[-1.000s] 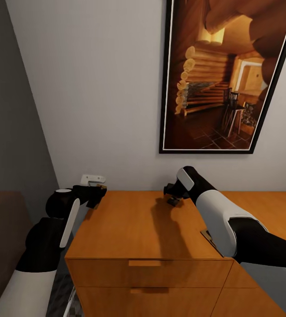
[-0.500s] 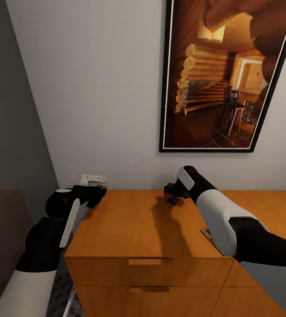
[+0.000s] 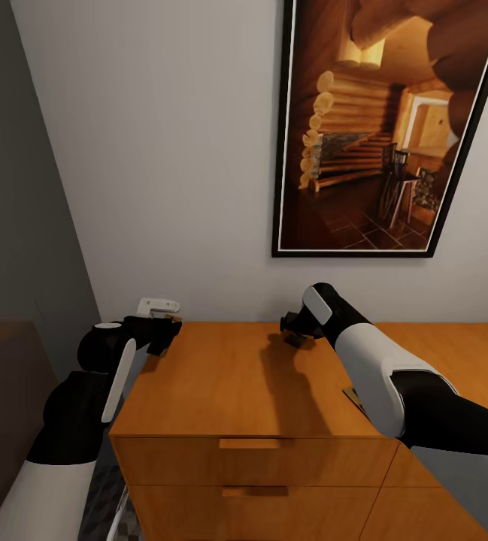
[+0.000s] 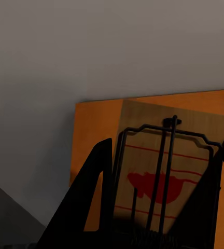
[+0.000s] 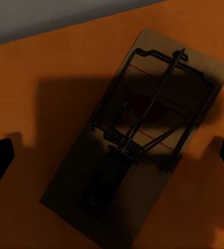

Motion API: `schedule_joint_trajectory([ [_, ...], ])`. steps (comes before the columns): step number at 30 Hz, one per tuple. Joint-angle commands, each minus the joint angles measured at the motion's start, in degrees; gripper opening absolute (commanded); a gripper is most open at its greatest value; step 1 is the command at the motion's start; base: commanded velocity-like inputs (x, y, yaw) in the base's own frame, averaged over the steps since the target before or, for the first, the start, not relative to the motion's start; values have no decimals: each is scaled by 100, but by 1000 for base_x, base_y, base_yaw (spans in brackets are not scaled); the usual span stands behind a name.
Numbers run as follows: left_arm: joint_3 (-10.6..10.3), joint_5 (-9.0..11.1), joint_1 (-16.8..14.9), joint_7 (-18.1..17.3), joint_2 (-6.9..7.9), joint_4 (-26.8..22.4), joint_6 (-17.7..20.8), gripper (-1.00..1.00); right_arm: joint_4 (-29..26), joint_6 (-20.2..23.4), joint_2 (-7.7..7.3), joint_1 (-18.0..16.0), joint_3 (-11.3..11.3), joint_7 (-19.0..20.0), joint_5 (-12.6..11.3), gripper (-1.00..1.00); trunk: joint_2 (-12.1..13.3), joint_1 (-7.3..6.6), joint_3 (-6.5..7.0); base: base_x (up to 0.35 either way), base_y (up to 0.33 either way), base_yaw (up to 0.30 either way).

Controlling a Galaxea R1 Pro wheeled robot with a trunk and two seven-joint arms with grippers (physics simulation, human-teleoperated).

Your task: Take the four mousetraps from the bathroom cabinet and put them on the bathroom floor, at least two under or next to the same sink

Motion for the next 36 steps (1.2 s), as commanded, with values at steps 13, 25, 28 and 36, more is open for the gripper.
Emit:
schedule_joint_trajectory([
  [13, -3, -15, -5, -7, 1, -5, 25, -100, -4, 10, 4, -3, -33, -46, -31, 100, -3, 0, -7, 0, 0, 0],
  [25, -3, -15, -5, -7, 1, -5, 25, -100, -3, 12, 4, -3, -33, -46, -31, 100, -124, 66, -60, 0, 0, 0],
  [28, -3, -13, -5, -7, 1, -5, 25, -100, -3, 10, 5, -3, -36, -46, -31, 100, -204, 110, -96, 0, 0, 0],
  [36, -3, -12, -5, -7, 1, -5, 25, -100, 6, 11, 6, -3, -37, -46, -28, 100, -204, 110, -96, 0, 0, 0],
])
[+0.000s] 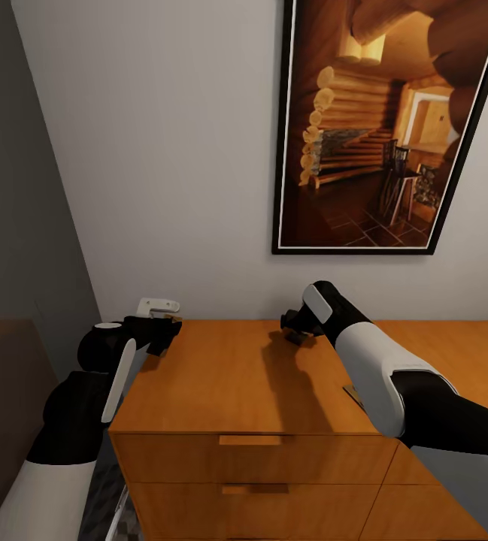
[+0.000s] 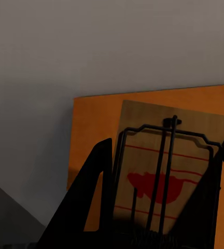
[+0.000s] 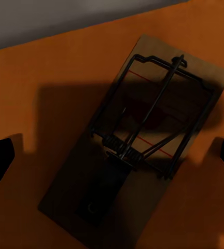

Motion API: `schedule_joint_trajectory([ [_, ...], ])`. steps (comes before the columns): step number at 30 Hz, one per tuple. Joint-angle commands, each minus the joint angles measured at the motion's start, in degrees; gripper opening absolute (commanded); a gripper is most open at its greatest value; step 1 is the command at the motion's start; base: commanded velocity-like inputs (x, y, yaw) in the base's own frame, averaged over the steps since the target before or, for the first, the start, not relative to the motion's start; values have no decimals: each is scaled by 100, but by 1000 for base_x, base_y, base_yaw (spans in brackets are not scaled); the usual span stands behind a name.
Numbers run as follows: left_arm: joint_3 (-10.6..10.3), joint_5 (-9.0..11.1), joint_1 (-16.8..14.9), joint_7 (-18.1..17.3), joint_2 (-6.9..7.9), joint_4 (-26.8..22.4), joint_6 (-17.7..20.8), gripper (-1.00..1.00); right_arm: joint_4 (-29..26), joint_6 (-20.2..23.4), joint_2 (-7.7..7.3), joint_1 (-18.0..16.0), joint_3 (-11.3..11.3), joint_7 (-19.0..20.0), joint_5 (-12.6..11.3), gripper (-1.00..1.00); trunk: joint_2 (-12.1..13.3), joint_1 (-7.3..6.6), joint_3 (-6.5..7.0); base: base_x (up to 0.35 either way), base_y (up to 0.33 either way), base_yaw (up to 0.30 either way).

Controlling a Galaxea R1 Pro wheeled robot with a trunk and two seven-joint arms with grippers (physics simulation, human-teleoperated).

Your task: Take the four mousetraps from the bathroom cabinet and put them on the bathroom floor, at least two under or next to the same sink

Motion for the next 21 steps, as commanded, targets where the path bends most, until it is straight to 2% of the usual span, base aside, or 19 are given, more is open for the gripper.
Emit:
schedule_joint_trajectory([
  [1, -3, -16, -5, -7, 1, -6, 25, -100, 115, 6, 4, 1, -40, -49, -63, 100, -2, 1, -8, 0, 0, 0],
  [21, -3, -13, -5, -7, 1, -6, 25, -100, 129, 7, 4, 1, -37, -49, -56, 100, -2, 1, -8, 0, 0, 0],
])
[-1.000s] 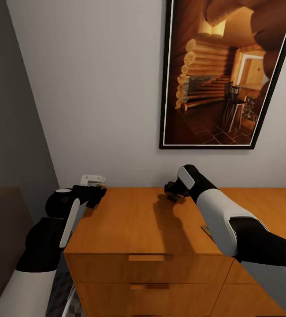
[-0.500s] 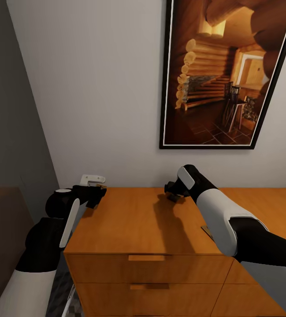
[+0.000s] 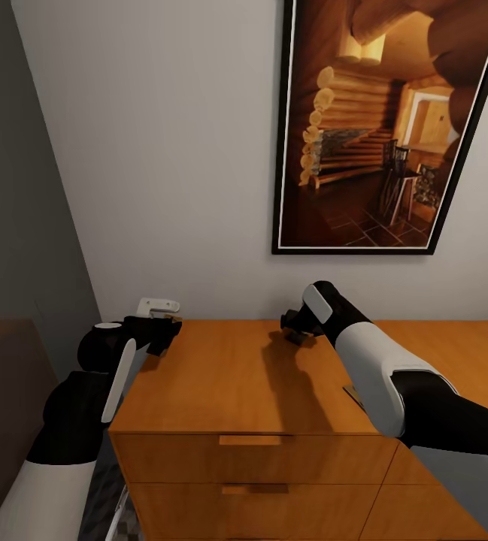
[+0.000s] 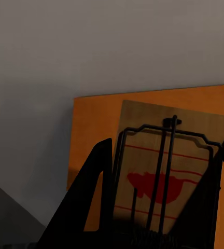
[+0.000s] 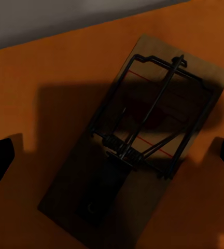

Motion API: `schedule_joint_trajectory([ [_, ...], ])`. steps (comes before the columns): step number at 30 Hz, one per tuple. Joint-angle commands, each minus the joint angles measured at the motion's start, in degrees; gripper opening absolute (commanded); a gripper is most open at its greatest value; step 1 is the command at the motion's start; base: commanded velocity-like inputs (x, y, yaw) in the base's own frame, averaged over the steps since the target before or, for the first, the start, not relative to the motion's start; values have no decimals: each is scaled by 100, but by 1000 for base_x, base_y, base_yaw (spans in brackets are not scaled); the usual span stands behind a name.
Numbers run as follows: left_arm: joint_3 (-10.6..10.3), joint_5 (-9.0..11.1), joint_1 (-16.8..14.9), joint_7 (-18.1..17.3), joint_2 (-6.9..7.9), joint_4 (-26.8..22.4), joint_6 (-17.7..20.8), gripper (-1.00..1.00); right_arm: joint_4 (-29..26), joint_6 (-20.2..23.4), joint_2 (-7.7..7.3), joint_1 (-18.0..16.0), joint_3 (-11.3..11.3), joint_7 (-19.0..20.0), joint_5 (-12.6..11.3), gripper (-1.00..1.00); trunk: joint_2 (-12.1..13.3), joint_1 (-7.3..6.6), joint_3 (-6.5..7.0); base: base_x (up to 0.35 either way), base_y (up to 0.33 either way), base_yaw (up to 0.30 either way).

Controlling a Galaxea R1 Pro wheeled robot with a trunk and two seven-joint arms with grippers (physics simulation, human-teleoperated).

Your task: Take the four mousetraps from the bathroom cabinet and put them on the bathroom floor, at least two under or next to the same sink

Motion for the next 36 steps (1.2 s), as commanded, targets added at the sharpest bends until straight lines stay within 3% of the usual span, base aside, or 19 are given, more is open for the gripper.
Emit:
schedule_joint_trajectory([
  [1, -3, -14, -5, -7, 1, -6, 25, -100, 128, 7, 3, 1, -39, -50, -57, 100, -2, 1, -8, 0, 0, 0],
  [21, -3, -13, -5, -7, 1, -6, 25, -100, 128, 7, 3, 1, -39, -50, -57, 100, -2, 1, -8, 0, 0, 0],
  [22, -3, -13, -5, -7, 1, -6, 25, -100, 128, 7, 3, 1, -39, -50, -57, -100, -2, 1, -8, 0, 0, 0],
  [36, -3, -13, -5, -7, 1, -6, 25, -100, 128, 7, 3, 1, -39, -50, -57, -100, -2, 1, -8, 0, 0, 0],
])
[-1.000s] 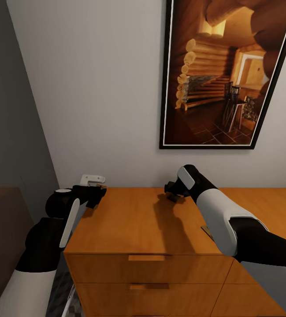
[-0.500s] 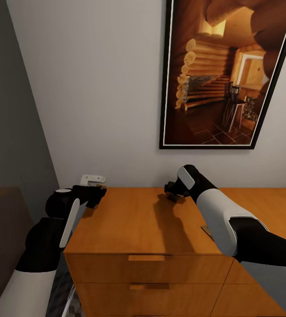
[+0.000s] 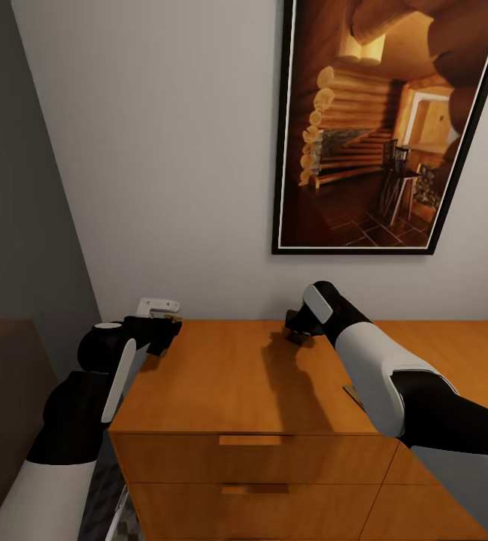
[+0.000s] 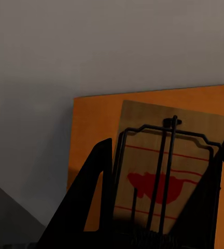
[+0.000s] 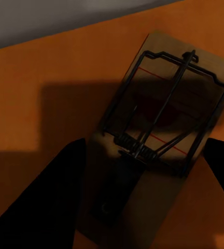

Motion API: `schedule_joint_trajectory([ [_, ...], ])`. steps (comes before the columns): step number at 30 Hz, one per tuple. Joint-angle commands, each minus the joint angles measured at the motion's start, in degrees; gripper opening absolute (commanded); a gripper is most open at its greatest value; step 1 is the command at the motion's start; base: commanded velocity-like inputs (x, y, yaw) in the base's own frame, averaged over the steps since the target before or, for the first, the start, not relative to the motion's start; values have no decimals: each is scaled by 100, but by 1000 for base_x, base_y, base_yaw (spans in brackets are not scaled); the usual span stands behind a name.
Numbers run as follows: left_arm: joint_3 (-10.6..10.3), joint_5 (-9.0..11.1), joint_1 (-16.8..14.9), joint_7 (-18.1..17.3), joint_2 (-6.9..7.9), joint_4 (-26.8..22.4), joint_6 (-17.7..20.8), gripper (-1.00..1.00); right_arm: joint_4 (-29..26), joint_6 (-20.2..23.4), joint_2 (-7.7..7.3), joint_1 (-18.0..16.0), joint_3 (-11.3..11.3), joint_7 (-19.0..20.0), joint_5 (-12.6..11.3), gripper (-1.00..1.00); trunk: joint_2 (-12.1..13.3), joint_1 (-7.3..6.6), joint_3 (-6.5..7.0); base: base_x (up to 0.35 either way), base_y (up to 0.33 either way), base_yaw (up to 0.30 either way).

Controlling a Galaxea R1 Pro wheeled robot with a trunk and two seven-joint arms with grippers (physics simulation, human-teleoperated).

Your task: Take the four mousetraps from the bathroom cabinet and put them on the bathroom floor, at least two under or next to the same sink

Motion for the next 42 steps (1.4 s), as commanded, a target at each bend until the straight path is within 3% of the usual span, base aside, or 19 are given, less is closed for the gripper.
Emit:
schedule_joint_trajectory([
  [1, -3, -14, -5, -7, 1, -6, 25, -100, 114, 23, 4, 1, -26, -58, -17, -100, -2, 0, -8, 0, 0, 0],
  [18, -3, -14, -5, -7, 1, -6, 25, -100, 119, 23, 4, 1, -26, -58, -17, -100, -2, 0, -8, 0, 0, 0],
  [22, -3, -14, -5, -7, 1, -6, 25, -100, 120, 23, 4, 1, -26, -58, -17, -100, 158, -88, 64, 0, 0, 0],
  [42, -3, -13, -5, -7, 1, -6, 25, -100, 122, 23, 4, 1, -26, -58, -17, -100, 198, -109, 82, 0, 0, 0],
])
